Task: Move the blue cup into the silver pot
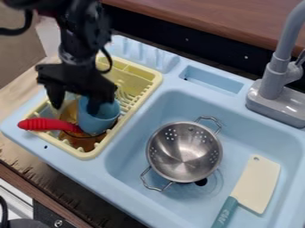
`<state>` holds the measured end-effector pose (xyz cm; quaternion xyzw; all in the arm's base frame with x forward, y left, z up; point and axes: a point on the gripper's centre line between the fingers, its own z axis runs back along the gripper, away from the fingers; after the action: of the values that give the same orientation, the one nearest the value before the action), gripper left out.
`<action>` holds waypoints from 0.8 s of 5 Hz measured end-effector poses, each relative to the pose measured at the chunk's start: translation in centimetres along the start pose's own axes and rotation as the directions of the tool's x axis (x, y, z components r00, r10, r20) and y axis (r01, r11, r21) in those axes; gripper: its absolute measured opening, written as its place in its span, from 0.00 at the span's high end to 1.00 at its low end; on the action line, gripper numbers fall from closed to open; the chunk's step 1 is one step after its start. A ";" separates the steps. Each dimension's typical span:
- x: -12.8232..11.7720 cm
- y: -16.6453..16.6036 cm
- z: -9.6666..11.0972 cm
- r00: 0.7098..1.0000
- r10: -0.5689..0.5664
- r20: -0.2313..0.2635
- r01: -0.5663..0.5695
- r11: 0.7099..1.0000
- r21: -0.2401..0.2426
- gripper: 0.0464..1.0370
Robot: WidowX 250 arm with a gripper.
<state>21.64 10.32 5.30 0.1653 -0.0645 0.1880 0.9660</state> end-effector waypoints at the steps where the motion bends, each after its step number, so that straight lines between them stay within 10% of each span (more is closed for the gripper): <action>1: -0.1 -0.2 -0.4 1.000 0.001 -0.020 -0.001 1.000 0.005 0.66; 2: 0.0 -0.3 -0.3 0.999 0.010 -0.034 -0.010 1.000 0.006 0.88; 4: 1.1 0.0 1.2 0.997 0.059 -0.039 -0.061 0.997 -0.048 0.99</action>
<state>22.58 10.33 6.63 0.1359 -0.0557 0.2184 0.9648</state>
